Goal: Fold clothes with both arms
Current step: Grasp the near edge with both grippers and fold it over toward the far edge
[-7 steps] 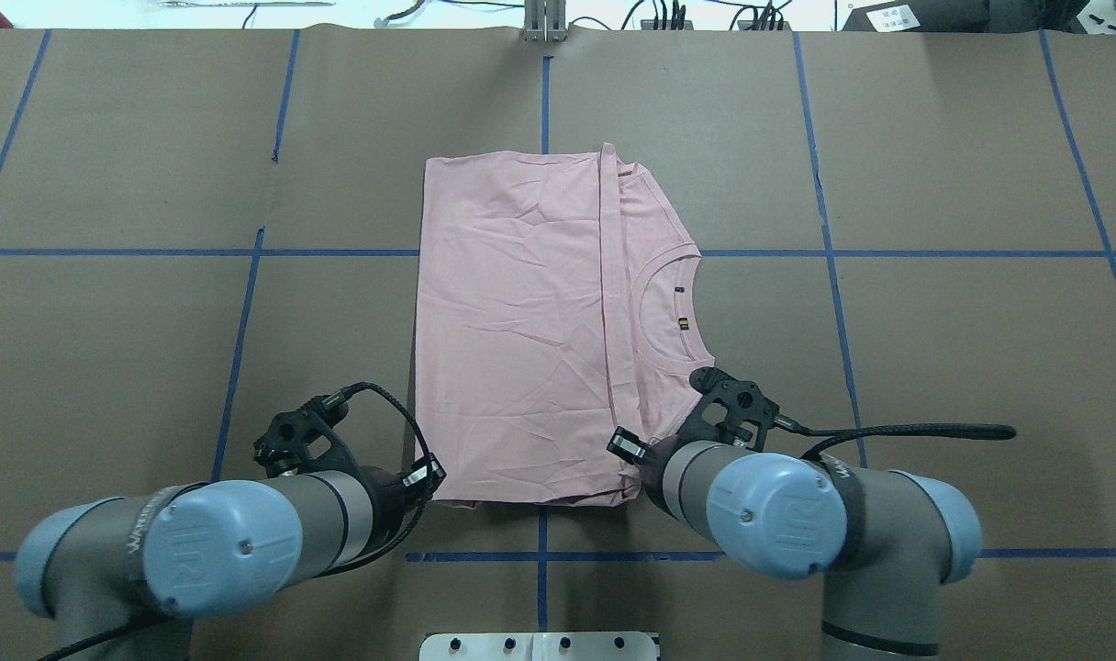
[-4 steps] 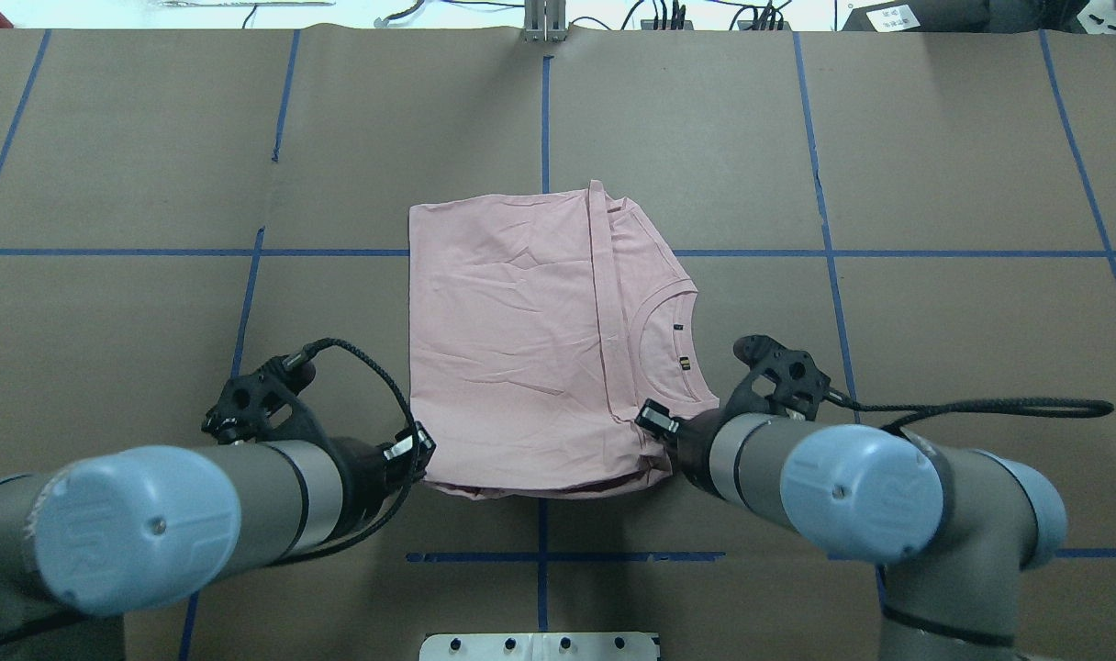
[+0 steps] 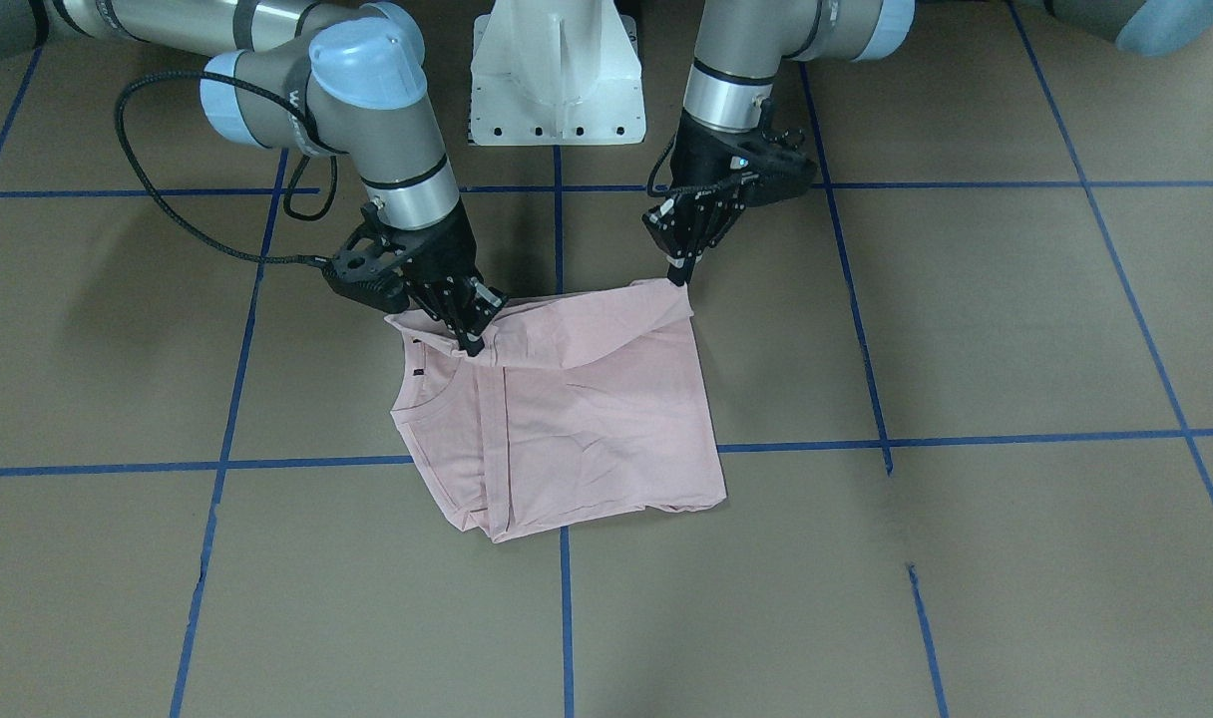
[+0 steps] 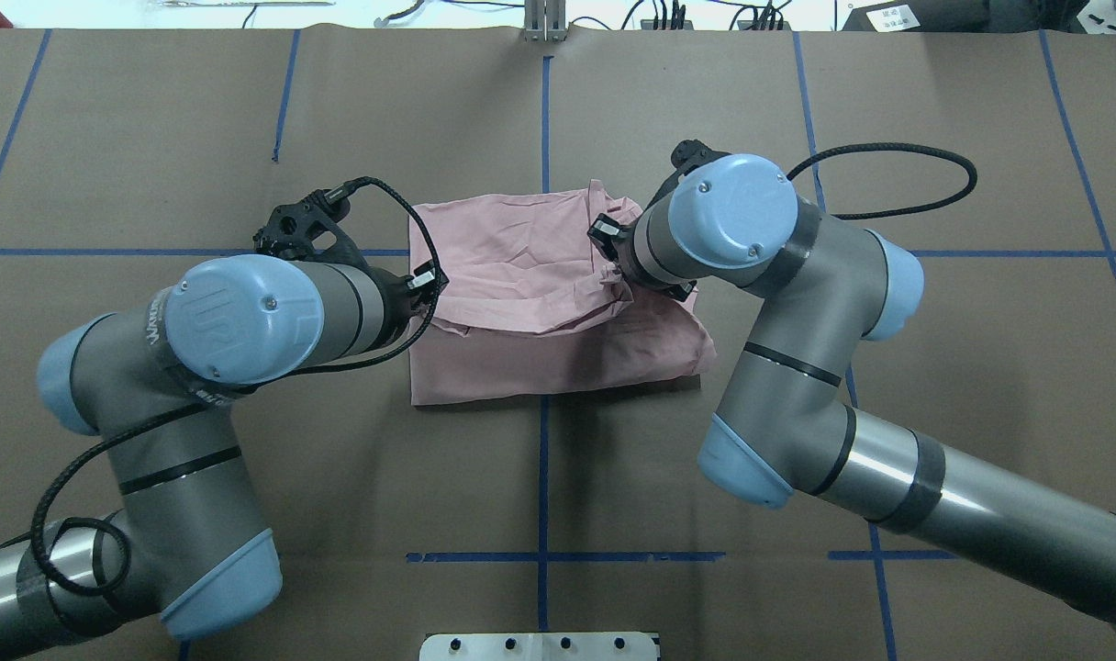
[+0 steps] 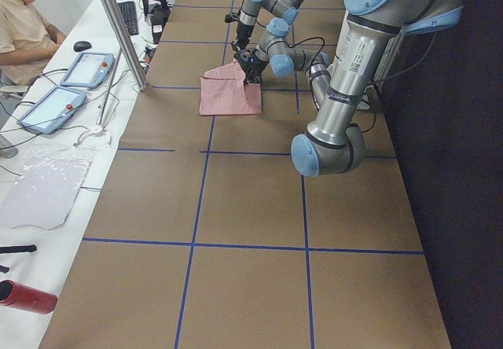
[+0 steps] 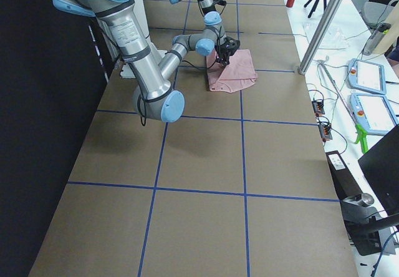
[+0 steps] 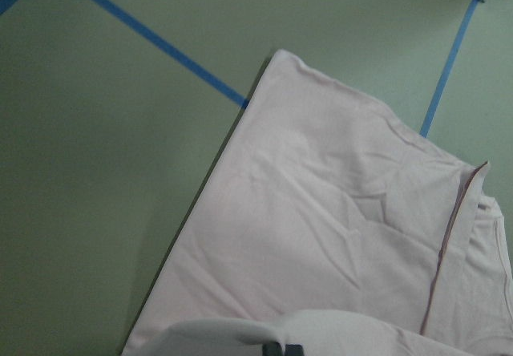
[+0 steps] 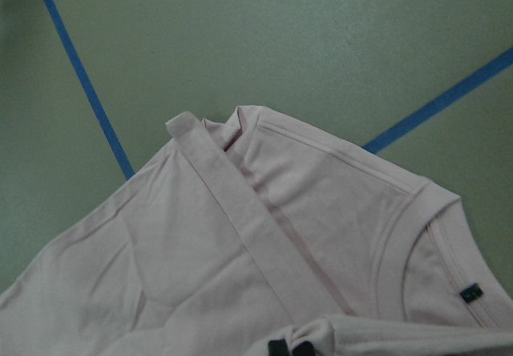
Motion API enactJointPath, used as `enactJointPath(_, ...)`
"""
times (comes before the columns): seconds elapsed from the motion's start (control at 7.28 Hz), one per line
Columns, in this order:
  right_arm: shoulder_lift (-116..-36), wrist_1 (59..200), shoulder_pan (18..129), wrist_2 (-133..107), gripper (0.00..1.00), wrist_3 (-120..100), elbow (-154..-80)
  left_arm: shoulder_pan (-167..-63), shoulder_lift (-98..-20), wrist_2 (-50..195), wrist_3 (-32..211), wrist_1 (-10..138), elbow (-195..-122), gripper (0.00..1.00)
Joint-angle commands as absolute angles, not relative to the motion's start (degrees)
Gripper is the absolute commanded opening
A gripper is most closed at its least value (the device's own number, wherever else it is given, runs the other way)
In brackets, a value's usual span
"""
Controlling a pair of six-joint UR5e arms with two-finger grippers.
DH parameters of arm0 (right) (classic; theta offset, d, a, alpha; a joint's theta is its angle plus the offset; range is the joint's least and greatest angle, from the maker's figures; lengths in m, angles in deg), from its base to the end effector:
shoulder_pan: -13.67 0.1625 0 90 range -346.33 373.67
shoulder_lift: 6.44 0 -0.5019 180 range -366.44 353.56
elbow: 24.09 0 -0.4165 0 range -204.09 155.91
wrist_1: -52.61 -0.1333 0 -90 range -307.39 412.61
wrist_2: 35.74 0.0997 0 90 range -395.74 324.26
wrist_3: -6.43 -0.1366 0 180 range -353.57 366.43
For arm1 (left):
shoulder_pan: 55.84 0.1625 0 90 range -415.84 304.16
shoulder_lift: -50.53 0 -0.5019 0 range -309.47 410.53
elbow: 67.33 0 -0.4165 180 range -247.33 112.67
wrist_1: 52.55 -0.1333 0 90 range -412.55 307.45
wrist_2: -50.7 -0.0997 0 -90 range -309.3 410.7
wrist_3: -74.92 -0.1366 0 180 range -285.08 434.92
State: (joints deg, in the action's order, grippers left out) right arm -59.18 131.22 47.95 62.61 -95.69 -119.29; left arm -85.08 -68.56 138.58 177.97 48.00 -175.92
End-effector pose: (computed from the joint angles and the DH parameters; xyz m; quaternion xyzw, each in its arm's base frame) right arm -0.5798 -0.5326 0.2800 0.0231 -0.4557 0.3200 0.8303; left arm 0.5371 -0.4592 0.2802 0.0845 0.4794 -0.3235 0.8114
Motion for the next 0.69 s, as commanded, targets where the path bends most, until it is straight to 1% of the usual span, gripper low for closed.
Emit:
enactJointPath(0.0, -54.62, 129.79, 49.96, 63.14, 0.0, -95.35, -112.01, -88.09, -70.92, 138.33, 174.43, 53.42, -167.9, 0.0)
enactJointPath(0.14, -52.08, 128.83, 50.67, 63.66, 0.0, -95.26, -106.67, -89.75, -72.33, 138.32, 173.37, 55.79, -164.13, 0.0)
enactJointPath(0.27, -48.92, 122.29, 52.67, 66.54, 0.0, -95.26, -98.18, -92.55, -75.82, 138.32, 170.74, 58.95, -156.7, 0.0)
enactJointPath(0.41, -44.98, 115.7, 54.61, 68.31, 0.03, -93.18, -87.13, -95.36, -80.12, 138.32, 166.02, 66.46, -144.53, 0.31)
enactJointPath(0.55, -43.28, 114.41, 57.06, 68.67, 0.99, -86.37, -82.23, -98.0, -81.99, 138.15, 157.88, 75.41, -135.45, 0.99)
